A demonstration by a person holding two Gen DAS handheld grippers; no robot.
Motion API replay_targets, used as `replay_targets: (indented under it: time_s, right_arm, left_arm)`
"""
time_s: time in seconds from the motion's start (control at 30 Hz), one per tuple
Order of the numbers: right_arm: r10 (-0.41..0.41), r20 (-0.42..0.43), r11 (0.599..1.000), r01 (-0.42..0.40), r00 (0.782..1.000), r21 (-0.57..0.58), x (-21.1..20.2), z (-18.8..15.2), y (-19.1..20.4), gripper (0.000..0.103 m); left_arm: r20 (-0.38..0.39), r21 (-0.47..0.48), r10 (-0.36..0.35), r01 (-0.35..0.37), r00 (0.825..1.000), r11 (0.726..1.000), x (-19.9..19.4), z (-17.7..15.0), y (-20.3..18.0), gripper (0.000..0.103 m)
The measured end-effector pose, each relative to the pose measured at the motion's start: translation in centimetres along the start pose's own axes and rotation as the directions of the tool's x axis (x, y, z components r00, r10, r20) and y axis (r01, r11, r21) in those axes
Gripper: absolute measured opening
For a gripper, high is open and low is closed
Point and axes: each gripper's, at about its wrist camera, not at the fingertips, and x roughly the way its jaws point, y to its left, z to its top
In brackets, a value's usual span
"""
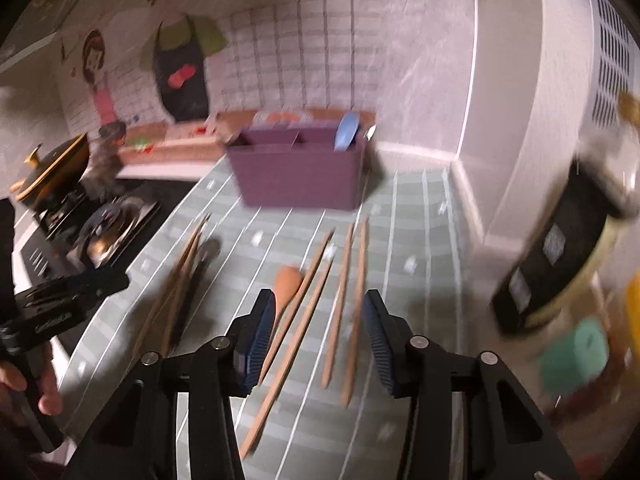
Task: Organize utensils
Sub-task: 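Move the right gripper back over the wooden utensils on the mat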
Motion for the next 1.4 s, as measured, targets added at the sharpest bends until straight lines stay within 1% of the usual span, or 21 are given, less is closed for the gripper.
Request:
replay_targets:
  time_s: [0.1, 0.17, 0.23, 0.3, 0.37, 0.43, 0.6, 0.73, 0.93, 1.17, 1.23, 1.27, 1.3, 1.4]
  right_arm:
    - [0.027, -0.045, 1.0, -0.026, 0.999, 0.012, -0.4, -2.8, 0.9, 0.039]
    - [0.021, -0.062, 1.0, -0.02, 0.998, 0.015, -0.6, -4.9, 1.8, 0.038]
    - [0.004, -0.076, 1.0, -0.004, 0.997, -0.01, -0.5, -6.6, 2.8, 0.036]
    - [0.001, -0.103, 1.0, -0.004, 0.995, -0.027, 0.0, -7.8, 3.4, 0.031]
    - [0.035, -0.139, 0.999, -0.037, 0.99, -0.011, 0.6, -8.8, 3.6, 0.029]
    - [0.06, -0.158, 0.998, -0.06, 0.986, 0.003, 1.0, -9.3, 3.8, 0.029]
    - [0.069, -0.168, 0.998, -0.07, 0.983, -0.001, 1.3, -10.2, 4.3, 0.029]
    - [0.072, -0.167, 0.997, -0.068, 0.983, 0.026, 1.4, -10.5, 4.0, 0.029]
    - [0.049, -0.148, 0.998, -0.043, 0.988, 0.043, 1.5, -10.9, 4.1, 0.029]
    - [0.048, -0.162, 0.998, -0.041, 0.986, 0.048, 2.0, -11.0, 4.1, 0.026]
    - [0.043, -0.152, 0.998, -0.038, 0.987, 0.04, 1.8, -10.8, 4.2, 0.026]
    - [0.04, -0.147, 0.999, -0.035, 0.988, 0.036, 1.7, -10.7, 4.2, 0.026]
    - [0.039, -0.142, 0.999, -0.034, 0.989, 0.036, 1.7, -10.6, 4.2, 0.026]
    - [0.044, -0.137, 0.998, -0.039, 0.99, 0.04, 1.6, -10.3, 4.2, 0.026]
  left_arm:
    - [0.015, -0.002, 0.027, -0.027, 1.0, 1.0, -0.8, -1.7, -0.2, 0.042]
    - [0.024, -0.005, 0.051, -0.051, 0.998, 0.999, -1.2, -3.0, -0.4, 0.042]
    - [0.004, -0.018, 0.048, -0.048, 0.999, 0.999, -1.3, -4.1, -0.4, 0.042]
    - [-0.029, -0.024, 0.039, -0.04, 0.999, 0.999, -1.2, -5.1, -0.3, 0.042]
    - [-0.046, -0.022, 0.042, -0.043, 0.998, 0.999, -1.2, -6.0, -0.2, 0.042]
    - [-0.063, -0.018, 0.028, -0.029, 0.998, 0.999, -1.2, -6.8, -0.3, 0.042]
    - [-0.079, 0.014, 0.003, -0.002, 0.997, 1.0, -1.1, -7.8, -0.9, 0.042]
    - [-0.076, 0.031, -0.015, 0.018, 0.997, 0.999, -0.8, -8.0, -1.7, 0.041]
    - [-0.079, 0.013, -0.001, 0.002, 0.997, 1.0, -0.7, -8.0, -1.3, 0.041]
    - [-0.063, 0.017, -0.001, 0.003, 0.998, 1.0, -0.7, -7.7, -0.7, 0.041]
    - [-0.054, 0.013, 0.008, -0.007, 0.999, 1.0, -0.6, -7.3, -0.3, 0.04]
    - [-0.051, 0.008, 0.016, -0.016, 0.999, 1.0, -0.3, -7.0, 0.2, 0.036]
    - [-0.053, 0.007, 0.027, -0.026, 0.998, 1.0, 0.0, -6.7, 0.4, 0.03]
    - [-0.064, 0.014, 0.04, -0.04, 0.997, 0.999, 0.8, -6.1, 1.0, 0.026]
